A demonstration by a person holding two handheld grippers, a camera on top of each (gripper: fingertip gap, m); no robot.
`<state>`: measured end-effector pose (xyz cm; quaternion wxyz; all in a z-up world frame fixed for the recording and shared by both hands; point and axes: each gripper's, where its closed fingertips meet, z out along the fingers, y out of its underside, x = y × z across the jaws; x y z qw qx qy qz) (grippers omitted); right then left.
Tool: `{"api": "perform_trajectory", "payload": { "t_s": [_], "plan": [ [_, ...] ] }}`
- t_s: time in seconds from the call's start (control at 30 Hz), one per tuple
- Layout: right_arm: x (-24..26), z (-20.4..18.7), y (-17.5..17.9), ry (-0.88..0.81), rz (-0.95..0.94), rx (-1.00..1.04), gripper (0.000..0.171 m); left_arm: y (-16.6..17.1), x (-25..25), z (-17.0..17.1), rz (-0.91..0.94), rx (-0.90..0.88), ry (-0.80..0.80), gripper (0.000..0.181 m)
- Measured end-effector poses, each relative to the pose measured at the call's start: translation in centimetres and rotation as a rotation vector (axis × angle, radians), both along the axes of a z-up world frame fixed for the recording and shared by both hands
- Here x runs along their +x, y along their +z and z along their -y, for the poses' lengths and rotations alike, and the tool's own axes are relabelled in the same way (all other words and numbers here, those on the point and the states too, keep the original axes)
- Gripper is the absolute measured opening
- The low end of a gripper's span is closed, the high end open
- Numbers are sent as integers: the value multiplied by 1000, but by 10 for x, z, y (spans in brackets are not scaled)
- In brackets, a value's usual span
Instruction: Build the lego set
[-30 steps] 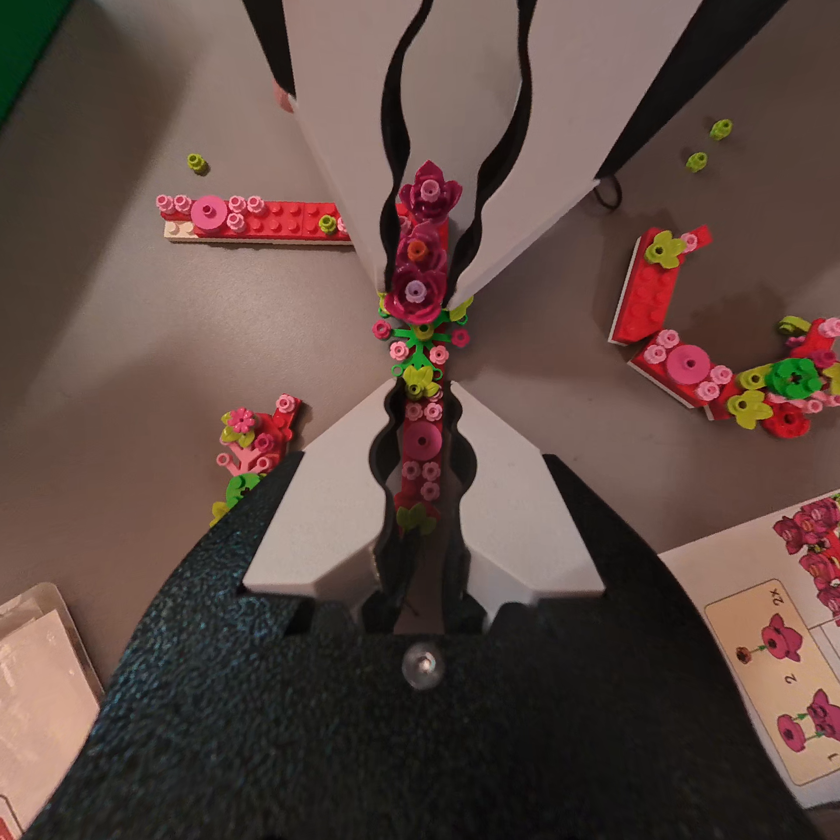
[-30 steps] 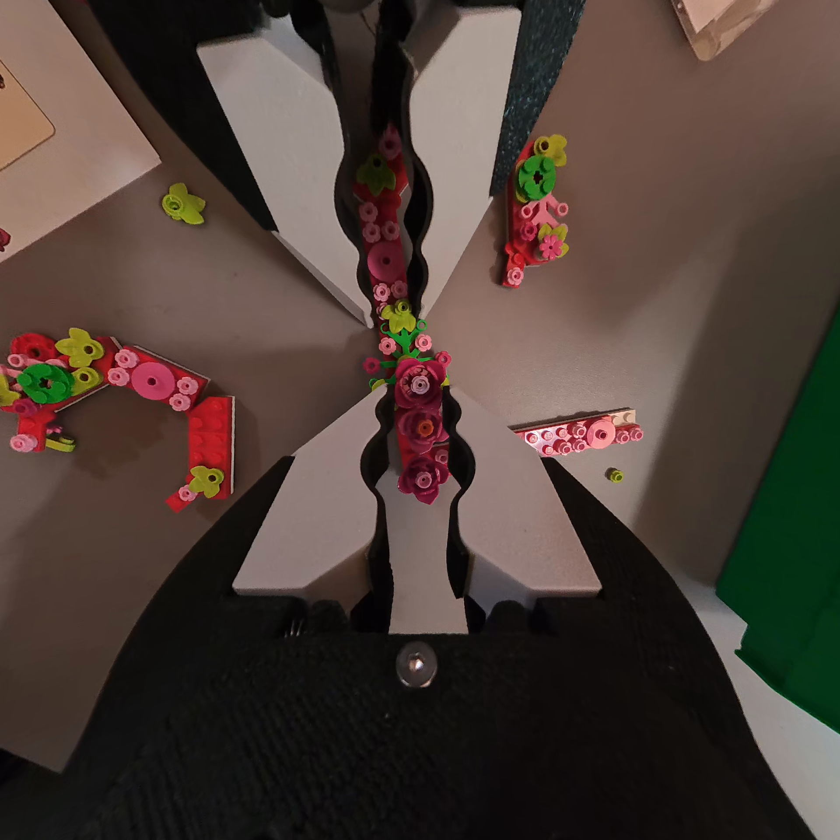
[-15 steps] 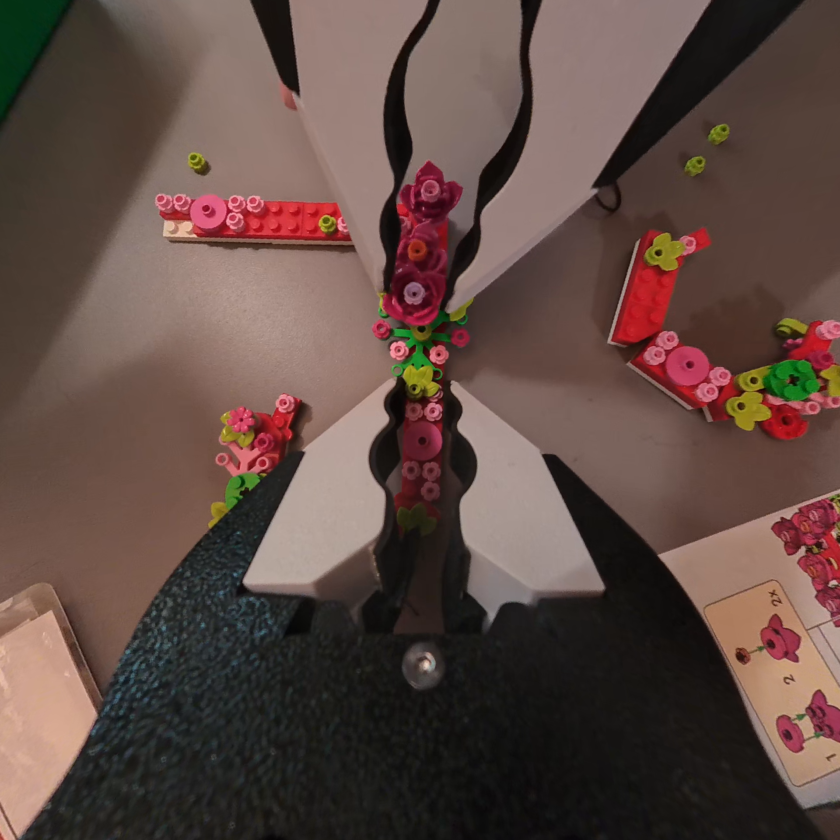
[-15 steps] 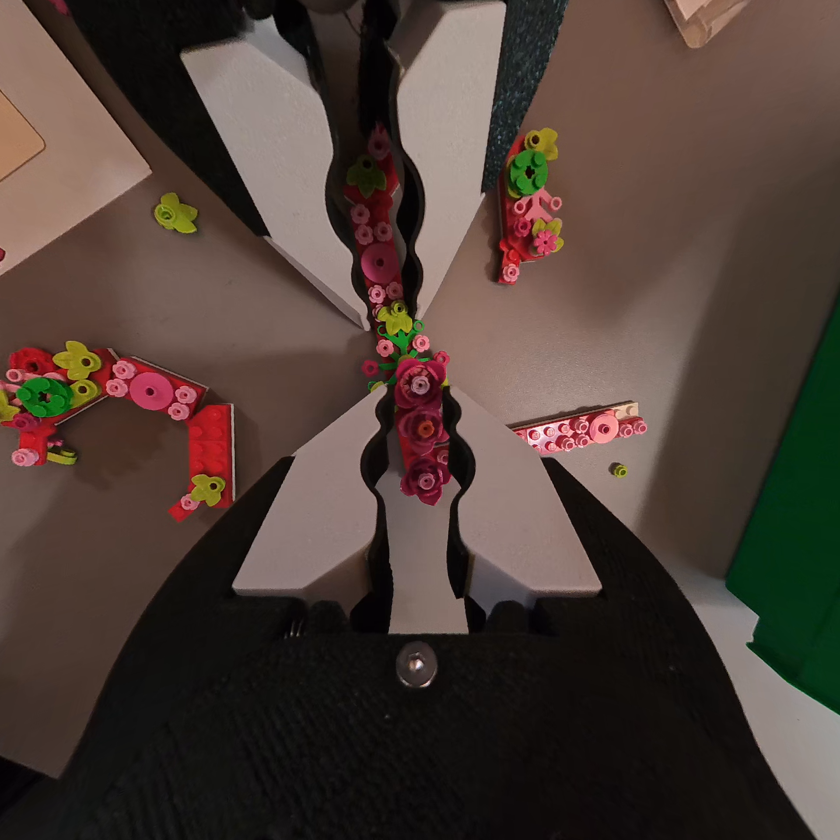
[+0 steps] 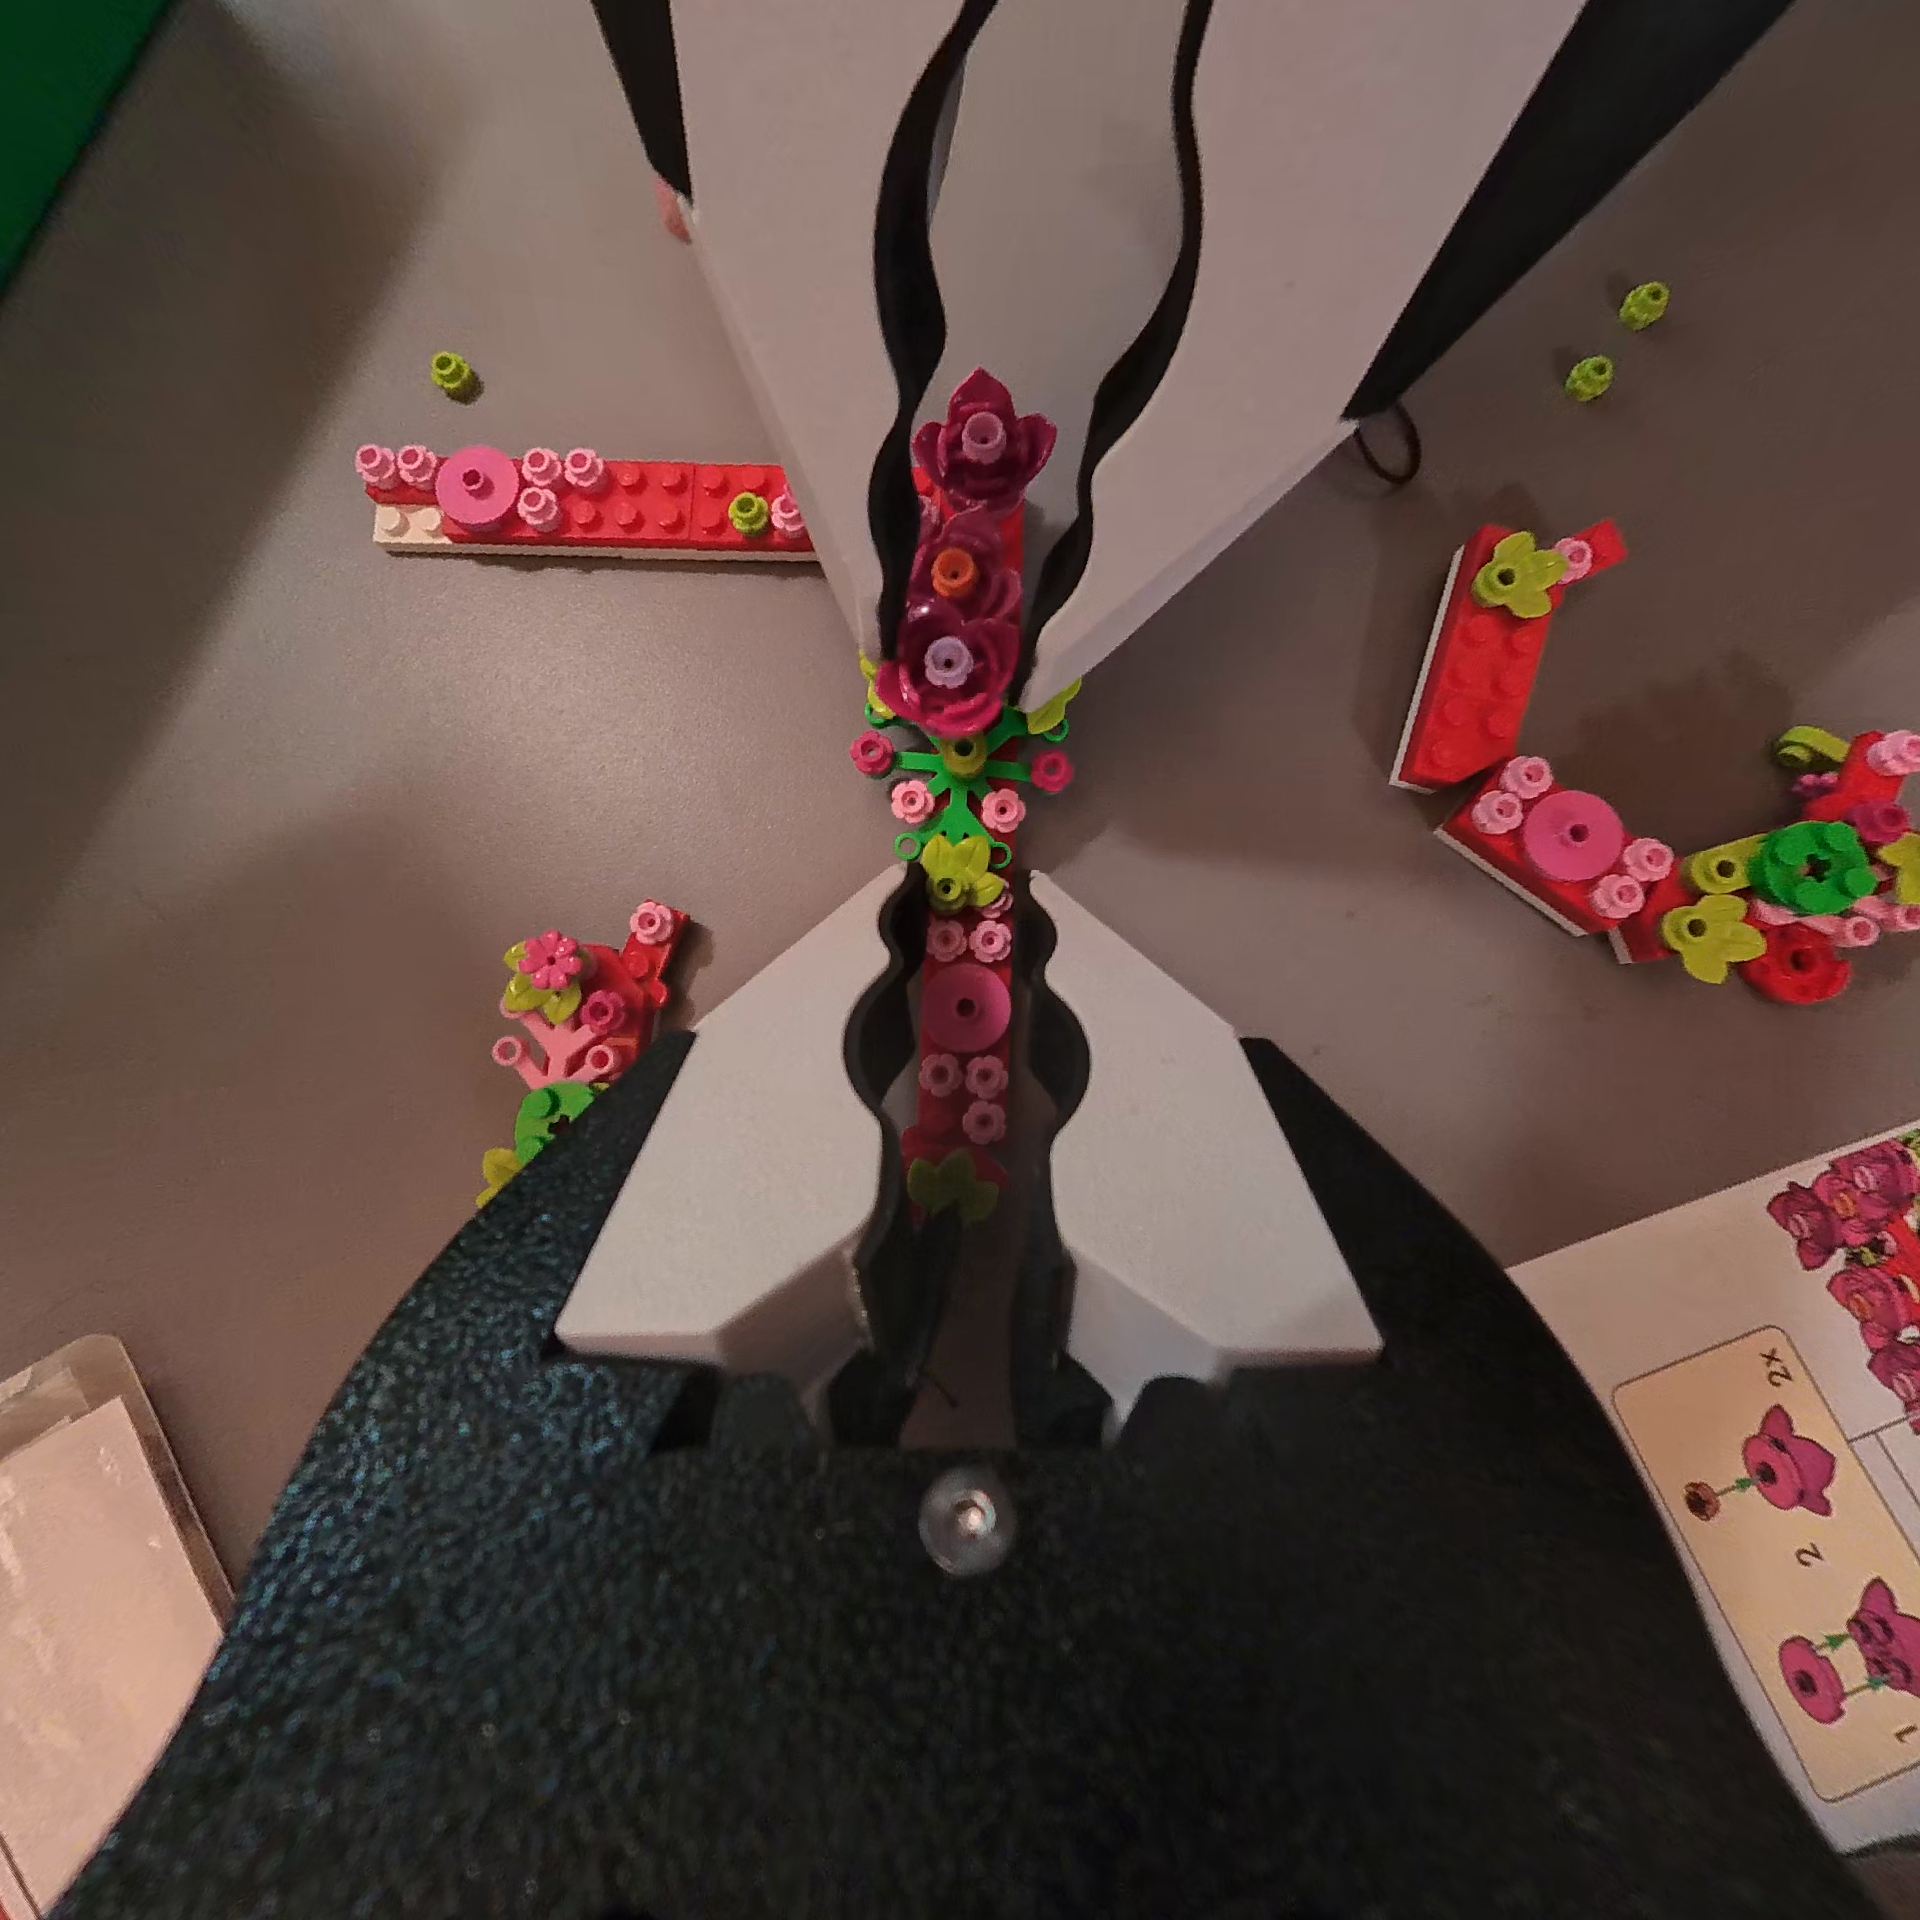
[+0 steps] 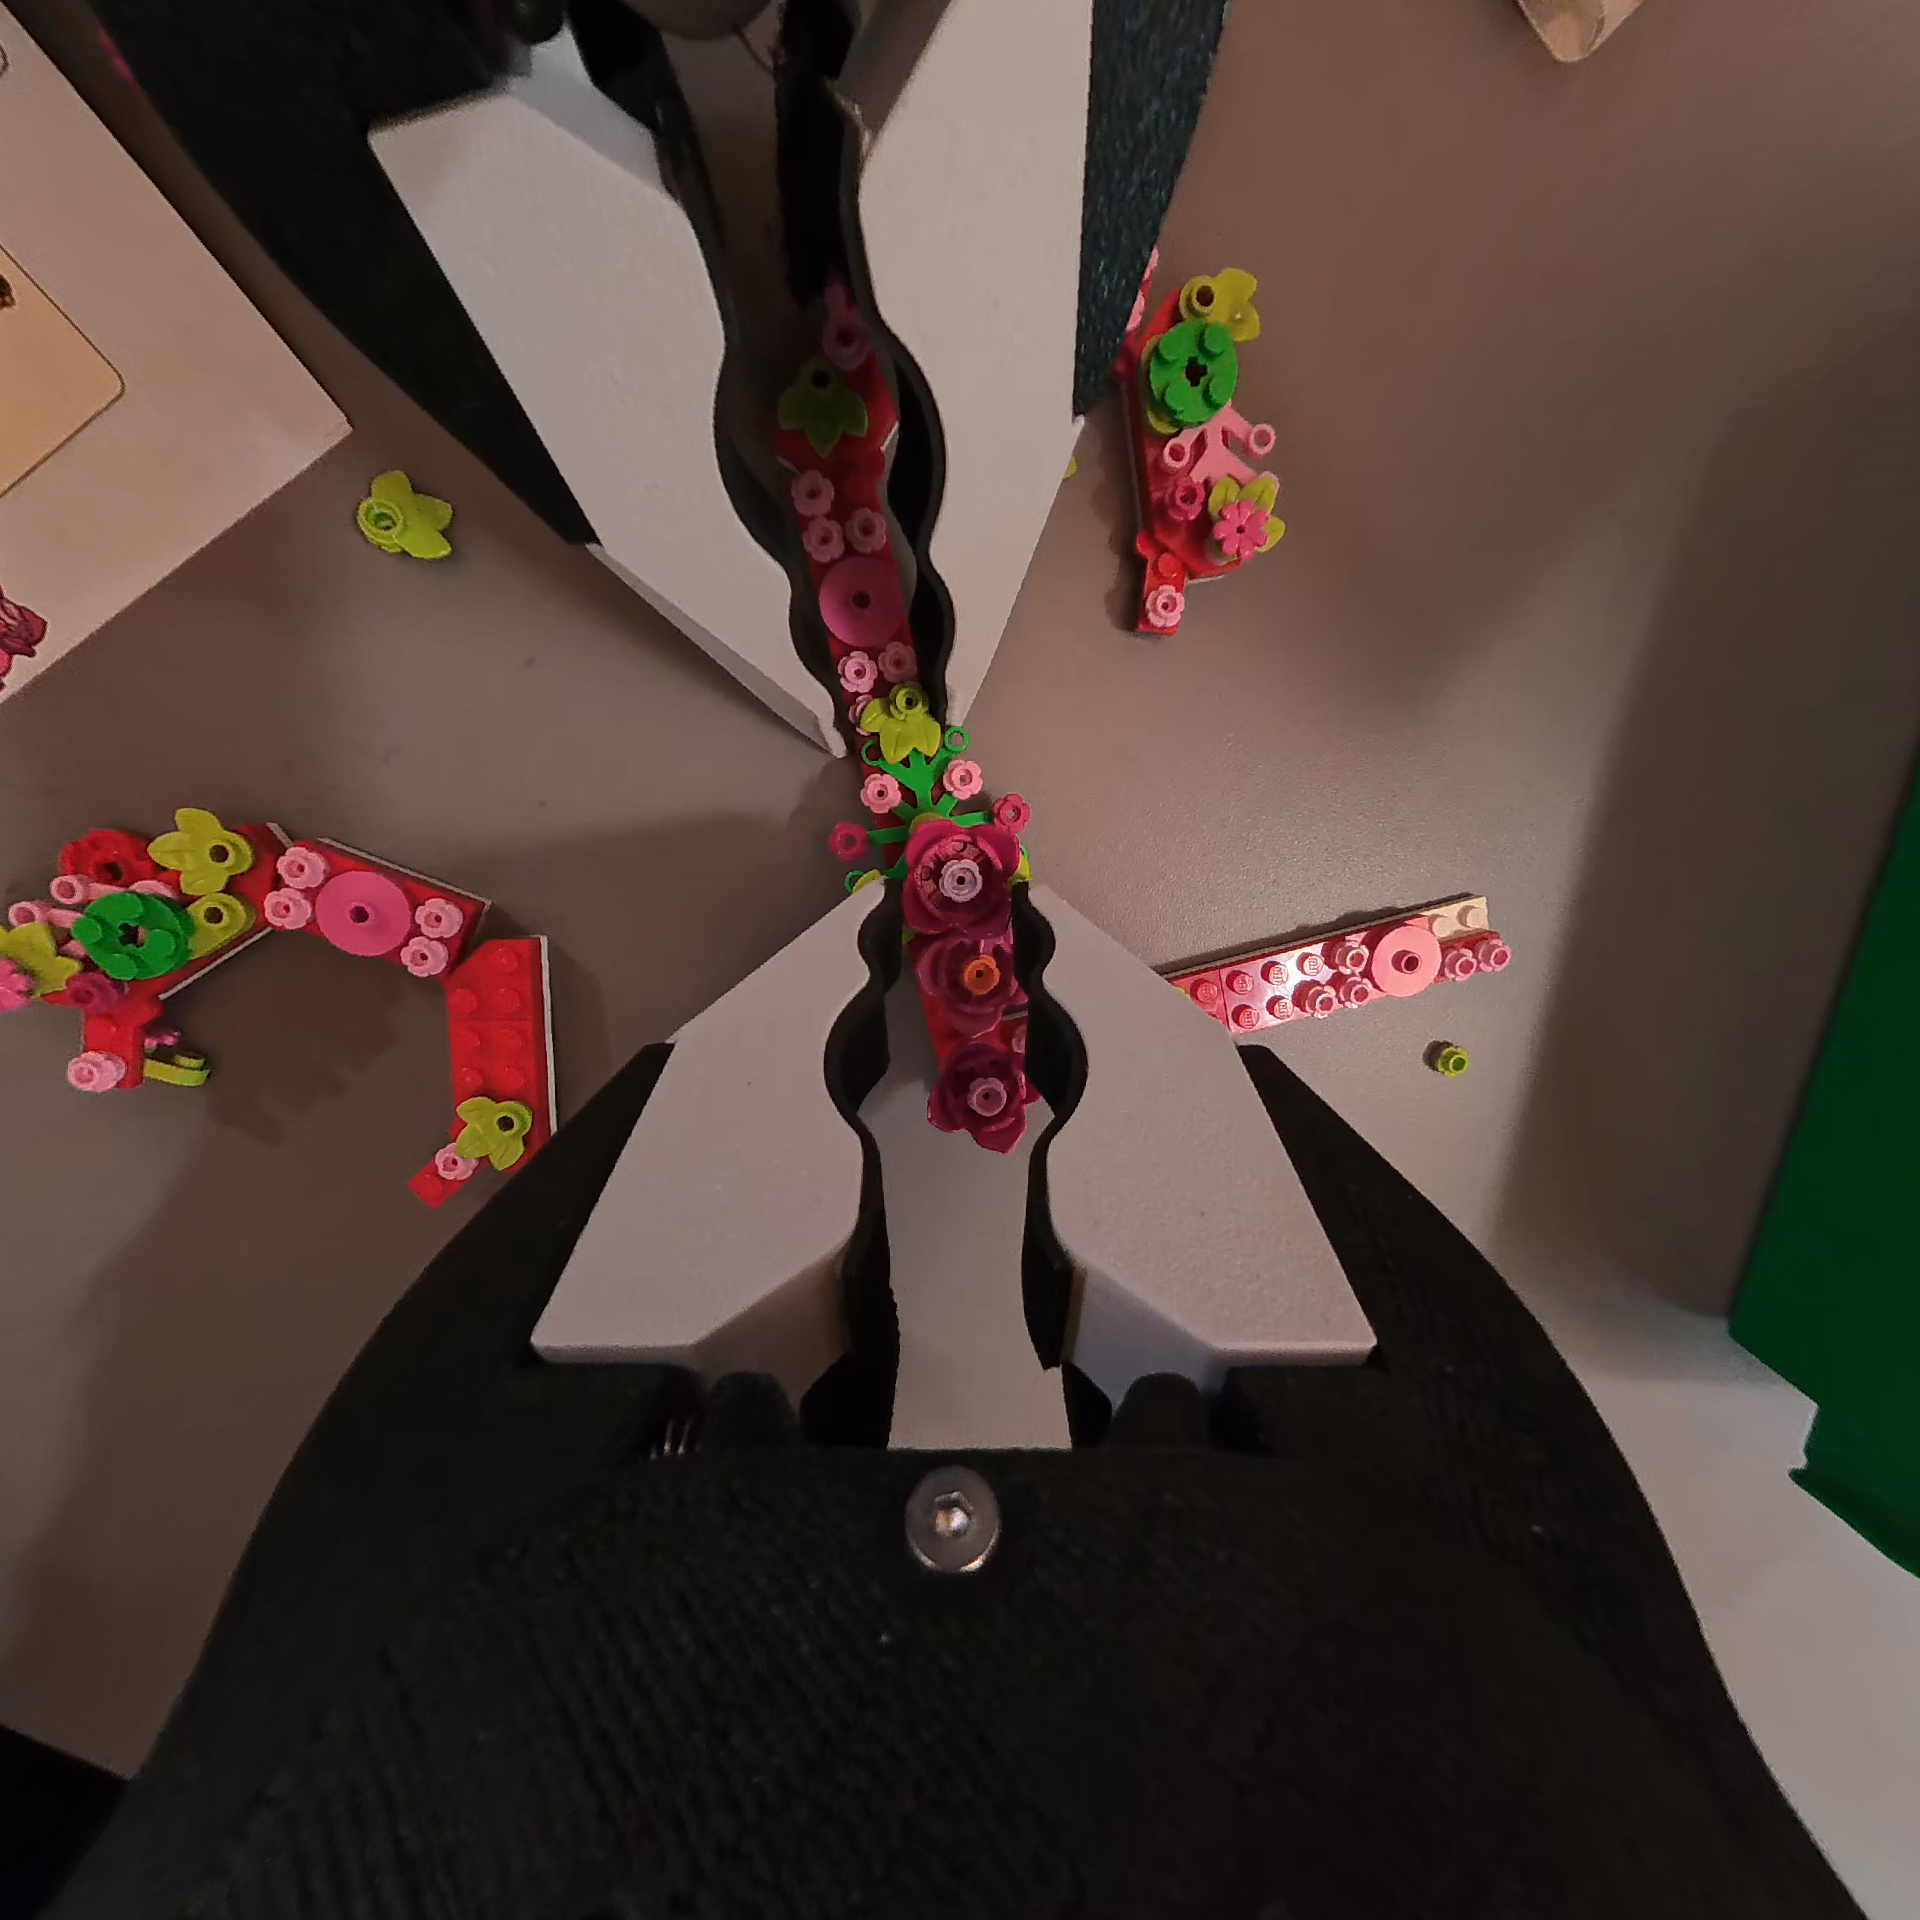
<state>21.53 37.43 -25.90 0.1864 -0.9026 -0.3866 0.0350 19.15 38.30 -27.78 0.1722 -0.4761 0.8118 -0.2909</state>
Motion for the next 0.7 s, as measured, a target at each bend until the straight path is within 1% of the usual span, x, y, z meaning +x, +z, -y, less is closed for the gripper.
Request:
{"api": "perform_trajectory", "payload": {
  "t_s": [0.5,0.63,0.7],
  "plan": [
    [0,1,1,-3,-6,18,22,0,0,0,-1,-2,1,14],
    [-1,2,7,26,-13,64,30,0,0,0,-2,-3,2,14],
    [-7,5,13,98,-30,125,40,0,0,0,-3,-4,4,14]
  ]
}}
